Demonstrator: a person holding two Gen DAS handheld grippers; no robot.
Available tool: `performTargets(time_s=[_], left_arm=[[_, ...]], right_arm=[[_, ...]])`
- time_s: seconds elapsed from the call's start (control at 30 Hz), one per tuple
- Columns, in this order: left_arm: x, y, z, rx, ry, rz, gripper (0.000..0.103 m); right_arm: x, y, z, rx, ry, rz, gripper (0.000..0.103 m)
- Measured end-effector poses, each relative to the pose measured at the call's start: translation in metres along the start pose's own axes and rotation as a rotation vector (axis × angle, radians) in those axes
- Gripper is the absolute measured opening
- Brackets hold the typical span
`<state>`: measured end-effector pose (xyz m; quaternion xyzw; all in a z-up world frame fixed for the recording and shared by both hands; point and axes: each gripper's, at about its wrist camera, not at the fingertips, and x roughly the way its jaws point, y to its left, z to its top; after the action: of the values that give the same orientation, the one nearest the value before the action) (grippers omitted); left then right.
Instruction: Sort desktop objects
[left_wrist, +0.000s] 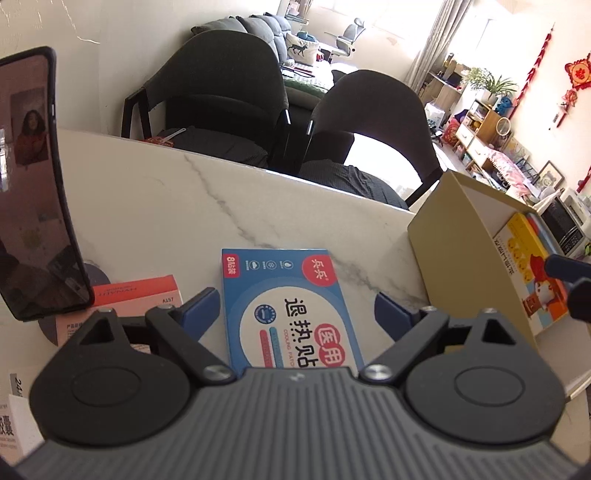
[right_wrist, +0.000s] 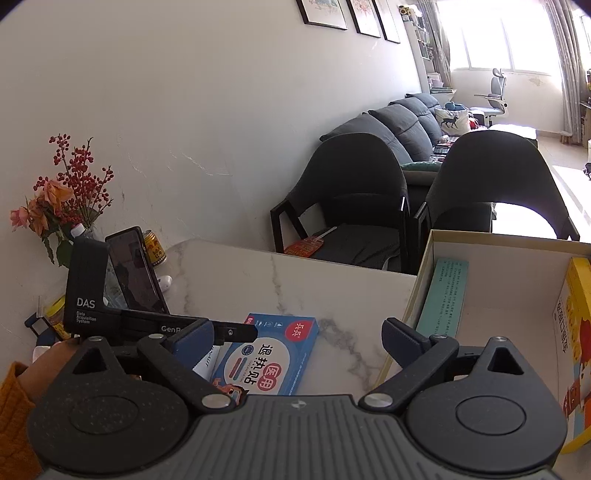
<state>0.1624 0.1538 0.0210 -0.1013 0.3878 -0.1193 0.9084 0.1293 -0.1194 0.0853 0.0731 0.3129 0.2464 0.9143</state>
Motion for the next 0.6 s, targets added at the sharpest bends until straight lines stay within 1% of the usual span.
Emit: performTargets(time_s=[0.1, 0.23, 0.37, 0.53, 0.6], left_arm=[[-0.020, 0.003, -0.019, 0.011, -0.041, -0.033, 0.090], [-0.037, 0.002, -0.044, 0.042, -0.112, -0.057, 0.089], [-0.047, -0.005, -0.066, 0.142, -0.187, -0.008, 0.087], [-0.042, -0.019, -0.086, 0.309, -0.237, 0.044, 0.086], [-0.039, -0.023, -0.092, 0.375, -0.247, 0.065, 0.084]], right_arm=[[0.013, -0.001, 0.010, -0.006, 0.051, 0.033, 0.095], [0.039, 0.000, 0.021, -0.024, 0.150, 0.062, 0.093], [0.067, 0.004, 0.031, -0.034, 0.243, 0.070, 0.091], [0.100, 0.011, 0.036, -0.061, 0.327, 0.073, 0.089], [0.114, 0.011, 0.038, -0.057, 0.356, 0.072, 0.087]])
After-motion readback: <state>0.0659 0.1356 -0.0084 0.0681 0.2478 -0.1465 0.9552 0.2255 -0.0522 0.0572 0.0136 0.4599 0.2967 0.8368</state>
